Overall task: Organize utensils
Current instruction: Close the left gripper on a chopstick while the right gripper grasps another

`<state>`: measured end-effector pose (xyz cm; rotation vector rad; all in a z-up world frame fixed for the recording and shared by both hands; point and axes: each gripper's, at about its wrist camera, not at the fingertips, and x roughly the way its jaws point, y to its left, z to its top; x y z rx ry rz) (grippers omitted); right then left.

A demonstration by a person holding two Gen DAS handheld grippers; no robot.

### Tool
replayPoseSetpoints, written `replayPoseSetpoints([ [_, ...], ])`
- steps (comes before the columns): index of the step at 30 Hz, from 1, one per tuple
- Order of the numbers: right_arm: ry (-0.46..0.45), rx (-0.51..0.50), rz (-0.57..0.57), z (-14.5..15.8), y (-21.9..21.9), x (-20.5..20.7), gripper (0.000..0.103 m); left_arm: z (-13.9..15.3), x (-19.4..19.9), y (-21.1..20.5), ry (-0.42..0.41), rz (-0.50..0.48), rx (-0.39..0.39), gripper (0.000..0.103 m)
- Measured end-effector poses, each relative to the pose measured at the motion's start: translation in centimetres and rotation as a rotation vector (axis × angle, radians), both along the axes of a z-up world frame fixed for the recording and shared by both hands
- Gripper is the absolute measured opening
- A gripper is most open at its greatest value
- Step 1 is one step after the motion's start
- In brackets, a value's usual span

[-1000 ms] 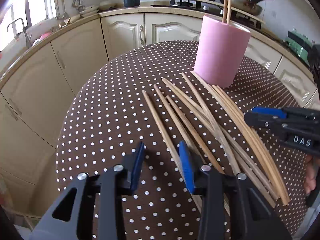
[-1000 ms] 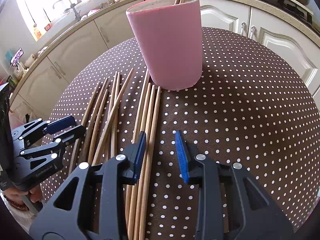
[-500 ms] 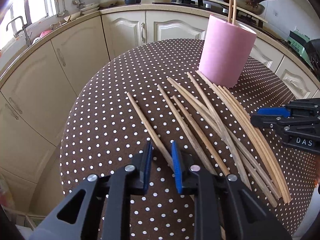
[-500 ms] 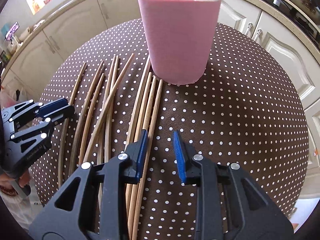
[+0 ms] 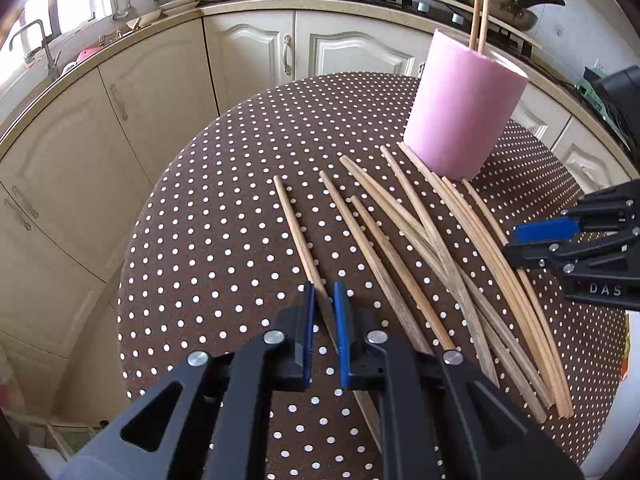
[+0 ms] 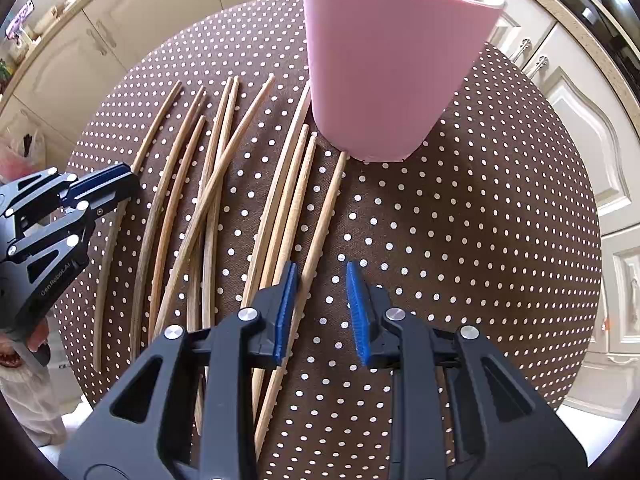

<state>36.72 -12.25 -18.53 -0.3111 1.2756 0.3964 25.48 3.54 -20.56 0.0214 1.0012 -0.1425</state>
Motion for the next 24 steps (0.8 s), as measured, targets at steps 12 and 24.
replayPoseSetpoints([
  [12, -0.012, -0.02, 0.026, -0.2, 1.9, 1.3, 0.01, 0.0, 1.9, -0.5, 0.038, -0.004, -0.004, 0.006],
  [24, -0.085, 0.0, 0.031, 0.1, 2.9, -0.4, 0.005, 0.0, 0.8, 0.7, 0.027, 0.01, -0.094, 0.006],
])
